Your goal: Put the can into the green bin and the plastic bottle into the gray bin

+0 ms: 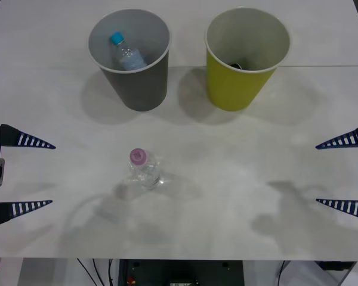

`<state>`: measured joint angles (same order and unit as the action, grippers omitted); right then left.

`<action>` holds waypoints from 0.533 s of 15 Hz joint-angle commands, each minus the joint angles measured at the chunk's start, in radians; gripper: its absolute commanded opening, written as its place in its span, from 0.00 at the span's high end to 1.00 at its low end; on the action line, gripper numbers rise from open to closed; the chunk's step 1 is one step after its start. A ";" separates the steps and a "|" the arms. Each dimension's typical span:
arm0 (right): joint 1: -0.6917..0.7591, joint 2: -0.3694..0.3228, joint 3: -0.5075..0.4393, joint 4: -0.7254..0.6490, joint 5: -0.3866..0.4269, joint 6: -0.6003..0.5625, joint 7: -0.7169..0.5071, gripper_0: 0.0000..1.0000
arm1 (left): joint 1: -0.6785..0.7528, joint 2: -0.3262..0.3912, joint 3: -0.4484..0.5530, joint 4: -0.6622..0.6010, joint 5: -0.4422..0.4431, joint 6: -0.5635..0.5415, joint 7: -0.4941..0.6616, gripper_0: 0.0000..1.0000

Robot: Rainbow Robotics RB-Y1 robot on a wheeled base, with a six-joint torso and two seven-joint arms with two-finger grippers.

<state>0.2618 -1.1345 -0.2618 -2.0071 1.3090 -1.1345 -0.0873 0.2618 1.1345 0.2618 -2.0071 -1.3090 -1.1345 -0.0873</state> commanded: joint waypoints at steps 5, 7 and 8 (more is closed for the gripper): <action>0.000 0.000 0.000 0.000 0.000 0.000 0.000 0.00 | -0.015 -0.001 -0.024 0.021 -0.010 -0.044 0.018 0.00; 0.000 0.000 0.000 0.000 0.000 0.000 0.000 0.00 | -0.027 -0.019 -0.026 0.028 -0.009 -0.044 0.034 0.00; 0.000 0.000 0.000 0.000 0.000 0.000 0.000 0.00 | -0.033 -0.036 -0.027 0.036 -0.009 -0.044 0.040 0.00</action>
<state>0.2618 -1.1344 -0.2618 -2.0072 1.3090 -1.1345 -0.0872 0.2334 1.1104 0.2358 -1.9766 -1.3181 -1.1779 -0.0524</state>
